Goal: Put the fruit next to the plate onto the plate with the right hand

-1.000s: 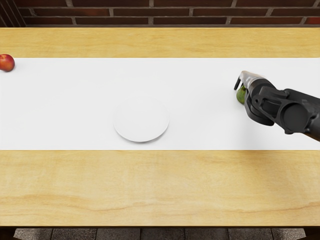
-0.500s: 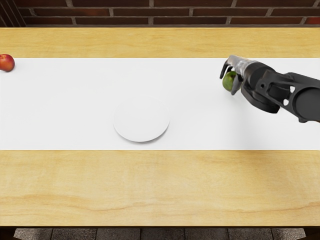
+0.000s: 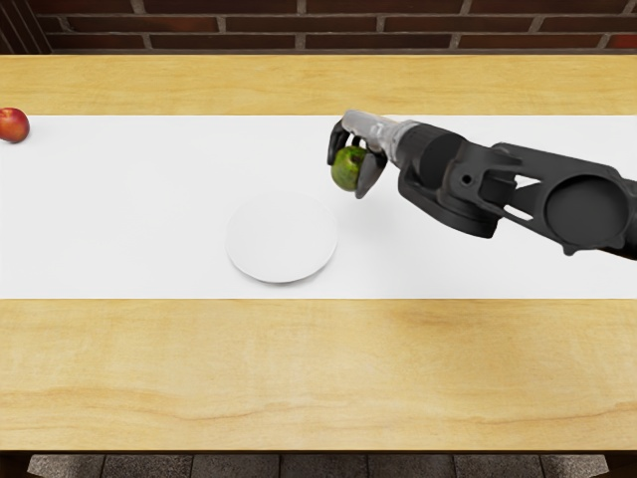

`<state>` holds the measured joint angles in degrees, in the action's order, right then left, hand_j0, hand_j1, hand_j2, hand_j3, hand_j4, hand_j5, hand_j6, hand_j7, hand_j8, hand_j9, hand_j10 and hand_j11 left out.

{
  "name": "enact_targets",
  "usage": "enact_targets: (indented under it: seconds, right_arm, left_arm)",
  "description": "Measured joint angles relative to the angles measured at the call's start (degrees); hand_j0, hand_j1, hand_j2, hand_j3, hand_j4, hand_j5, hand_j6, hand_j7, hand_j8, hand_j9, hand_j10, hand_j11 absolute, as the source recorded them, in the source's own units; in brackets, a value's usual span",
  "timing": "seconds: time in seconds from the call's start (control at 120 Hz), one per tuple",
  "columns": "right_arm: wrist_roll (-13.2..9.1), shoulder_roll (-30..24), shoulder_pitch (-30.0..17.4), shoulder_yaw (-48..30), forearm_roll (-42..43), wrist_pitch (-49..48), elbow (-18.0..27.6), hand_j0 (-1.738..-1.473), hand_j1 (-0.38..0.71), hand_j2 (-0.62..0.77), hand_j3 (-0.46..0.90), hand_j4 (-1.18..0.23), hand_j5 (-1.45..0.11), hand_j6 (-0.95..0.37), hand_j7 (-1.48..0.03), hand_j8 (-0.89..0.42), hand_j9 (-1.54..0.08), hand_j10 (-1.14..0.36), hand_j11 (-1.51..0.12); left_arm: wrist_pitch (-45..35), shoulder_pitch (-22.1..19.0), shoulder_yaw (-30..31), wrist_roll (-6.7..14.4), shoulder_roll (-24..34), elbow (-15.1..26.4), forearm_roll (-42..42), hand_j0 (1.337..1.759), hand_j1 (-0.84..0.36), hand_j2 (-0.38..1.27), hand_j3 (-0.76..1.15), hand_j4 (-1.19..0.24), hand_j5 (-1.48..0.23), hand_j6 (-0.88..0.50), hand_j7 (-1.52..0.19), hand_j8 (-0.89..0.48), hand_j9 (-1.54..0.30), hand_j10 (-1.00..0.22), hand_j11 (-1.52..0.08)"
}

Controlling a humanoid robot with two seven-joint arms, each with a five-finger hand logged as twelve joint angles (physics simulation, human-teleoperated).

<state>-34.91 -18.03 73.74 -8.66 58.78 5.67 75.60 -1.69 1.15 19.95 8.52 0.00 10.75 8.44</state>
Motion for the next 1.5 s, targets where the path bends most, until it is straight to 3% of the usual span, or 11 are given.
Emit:
enact_targets:
  seconds: [0.092,0.25,0.358,0.517,0.667,0.892,1.083,1.15,1.217,1.425,1.5]
  right_arm:
    - [0.0,2.4,-0.7,-0.1,-0.1,0.2,0.2,-1.656,0.15,0.12,0.0,-0.64,-1.08,-0.32,-0.94,-0.19,-1.05,-0.37,-1.07]
    - [0.0,6.8,-2.2,-0.5,-0.2,0.8,-0.7,-1.656,0.21,0.22,0.0,-0.63,-1.1,-0.3,-0.95,-0.16,-1.06,-0.36,-1.06]
    - [0.0,10.1,-3.4,-0.5,-0.1,1.0,-3.7,-1.656,0.21,0.22,0.0,-0.64,-1.1,-0.31,-0.95,-0.16,-1.06,-0.35,-1.07]
    - [0.0,15.9,-4.2,0.2,0.5,1.1,-13.3,-1.655,0.15,0.15,0.0,-0.65,-1.1,-0.34,-0.95,-0.2,-1.07,-0.38,-1.06]
    - [0.0,17.5,-4.5,0.8,1.0,1.2,-16.8,-1.655,0.12,0.13,0.0,-0.65,-1.09,-0.37,-0.95,-0.23,-1.07,-0.41,-1.06]
    - [0.0,18.0,-4.2,1.1,1.2,1.0,-17.4,-1.653,0.14,0.16,0.0,-0.66,-1.06,-0.38,-0.95,-0.24,-1.04,-0.42,-1.03]
    - [-0.1,18.0,-4.7,0.7,1.0,3.5,-17.6,-1.656,-0.12,0.06,0.0,-0.3,-0.47,-0.19,-0.42,-0.13,-0.46,-0.21,-0.46]
    - [-0.1,18.0,-4.9,0.2,0.5,3.7,-16.3,-1.657,-0.17,0.04,0.0,-0.23,-0.35,-0.15,-0.32,-0.1,-0.35,-0.16,-0.34]
    - [-0.1,15.5,-4.8,-1.2,-2.3,3.6,-11.3,-1.657,-0.21,0.03,0.0,-0.17,-0.27,-0.12,-0.24,-0.09,-0.26,-0.13,-0.26]
    - [0.0,-0.5,-5.1,-7.0,-12.3,-3.0,2.4,-1.658,-0.27,0.01,0.0,-0.09,-0.13,-0.07,-0.12,-0.05,-0.12,-0.07,-0.12]
    - [2.2,-6.6,-5.8,-9.3,-17.1,-10.4,4.2,-1.658,-0.28,0.0,0.0,-0.07,-0.1,-0.06,-0.09,-0.05,-0.1,-0.06,-0.1]
  left_arm:
    - [0.0,0.0,0.0,0.0,0.0,0.0,0.0,1.658,0.35,0.0,0.0,0.0,0.0,0.0,0.0,0.0,0.0,0.0,0.0]
    - [0.0,0.0,0.0,0.0,0.0,0.0,0.0,1.658,0.35,0.0,0.0,0.0,0.0,0.0,0.0,0.0,0.0,0.0,0.0]
    - [0.0,0.0,0.0,0.0,0.0,0.0,0.0,1.658,0.35,0.0,0.0,0.0,0.0,0.0,0.0,0.0,0.0,0.0,0.0]
    - [0.0,0.0,0.0,0.0,0.0,0.0,0.0,1.658,0.35,0.0,0.0,0.0,0.0,0.0,0.0,0.0,0.0,0.0,0.0]
    - [0.0,0.0,0.0,0.0,0.0,0.0,0.0,1.658,0.35,0.0,0.0,0.0,0.0,0.0,0.0,0.0,0.0,0.0,0.0]
    - [0.0,0.0,0.0,0.0,0.0,0.0,0.0,1.658,0.35,0.0,0.0,0.0,0.0,0.0,0.0,0.0,0.0,0.0,0.0]
    - [0.0,0.0,0.0,0.0,0.0,0.0,0.0,1.658,0.35,0.0,0.0,0.0,0.0,0.0,0.0,0.0,0.0,0.0,0.0]
    - [0.0,0.0,0.0,0.0,0.0,0.0,0.0,1.658,0.35,0.0,0.0,0.0,0.0,0.0,0.0,0.0,0.0,0.0,0.0]
    - [0.0,0.0,0.0,0.0,0.0,0.0,0.0,1.658,0.35,0.0,0.0,0.0,0.0,0.0,0.0,0.0,0.0,0.0,0.0]
    - [0.0,0.0,0.0,0.0,0.0,0.0,0.0,1.658,0.35,0.0,0.0,0.0,0.0,0.0,0.0,0.0,0.0,0.0,0.0]
    - [0.0,0.0,0.0,0.0,0.0,0.0,0.0,1.658,0.35,0.0,0.0,0.0,0.0,0.0,0.0,0.0,0.0,0.0,0.0]
